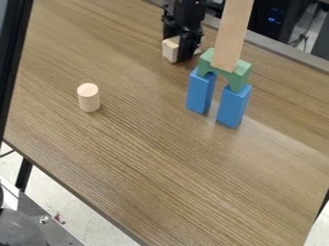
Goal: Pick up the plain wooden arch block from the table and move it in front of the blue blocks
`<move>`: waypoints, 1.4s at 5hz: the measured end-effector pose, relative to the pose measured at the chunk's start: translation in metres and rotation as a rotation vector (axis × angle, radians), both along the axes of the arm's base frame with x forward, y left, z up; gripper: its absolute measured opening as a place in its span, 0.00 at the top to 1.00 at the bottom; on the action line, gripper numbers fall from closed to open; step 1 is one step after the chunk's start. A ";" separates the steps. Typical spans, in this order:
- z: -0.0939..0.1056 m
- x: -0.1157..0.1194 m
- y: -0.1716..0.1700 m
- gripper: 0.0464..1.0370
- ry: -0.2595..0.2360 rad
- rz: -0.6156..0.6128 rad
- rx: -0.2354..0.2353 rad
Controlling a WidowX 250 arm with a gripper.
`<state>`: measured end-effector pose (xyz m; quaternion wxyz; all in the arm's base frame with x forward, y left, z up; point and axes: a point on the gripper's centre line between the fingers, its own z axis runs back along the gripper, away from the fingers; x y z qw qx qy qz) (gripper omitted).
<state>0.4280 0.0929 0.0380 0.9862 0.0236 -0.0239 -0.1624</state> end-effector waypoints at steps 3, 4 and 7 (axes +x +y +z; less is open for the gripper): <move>0.141 0.017 0.005 0.44 -0.220 0.040 -0.010; 0.176 0.013 -0.004 0.44 -0.273 0.021 -0.003; 0.216 -0.030 -0.061 0.44 -0.187 -0.116 -0.006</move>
